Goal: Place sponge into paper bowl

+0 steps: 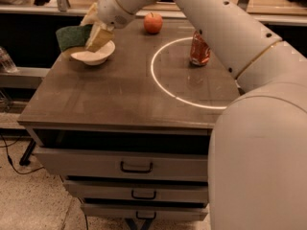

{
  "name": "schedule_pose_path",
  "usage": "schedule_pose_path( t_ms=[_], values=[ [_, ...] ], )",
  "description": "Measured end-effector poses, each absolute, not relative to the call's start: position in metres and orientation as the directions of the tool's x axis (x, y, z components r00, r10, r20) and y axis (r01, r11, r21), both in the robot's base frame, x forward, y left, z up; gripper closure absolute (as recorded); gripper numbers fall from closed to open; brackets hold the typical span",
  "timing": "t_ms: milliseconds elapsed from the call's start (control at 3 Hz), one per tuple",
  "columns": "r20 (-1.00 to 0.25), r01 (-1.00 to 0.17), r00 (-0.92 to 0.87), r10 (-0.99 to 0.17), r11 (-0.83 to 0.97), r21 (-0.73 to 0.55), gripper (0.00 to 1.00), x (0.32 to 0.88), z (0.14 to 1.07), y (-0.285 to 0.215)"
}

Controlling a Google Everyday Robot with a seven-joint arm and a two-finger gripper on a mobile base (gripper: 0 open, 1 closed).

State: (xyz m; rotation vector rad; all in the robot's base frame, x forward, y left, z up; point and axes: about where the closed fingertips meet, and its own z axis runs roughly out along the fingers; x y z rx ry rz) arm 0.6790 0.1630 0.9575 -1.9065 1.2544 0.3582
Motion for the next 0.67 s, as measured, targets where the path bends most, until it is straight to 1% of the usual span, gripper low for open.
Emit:
schedule_pose_path(
  t_ms=[333, 667],
  values=[
    [-0.573, -0.847, 0.462, -0.677, -0.144, -0.512, 1.0, 0.694, 0.952, 0.164],
    [-0.507, -0.817, 0.456, -0.731, -0.118, -0.565, 1.0, 0.721, 0.956, 0.152]
  ],
)
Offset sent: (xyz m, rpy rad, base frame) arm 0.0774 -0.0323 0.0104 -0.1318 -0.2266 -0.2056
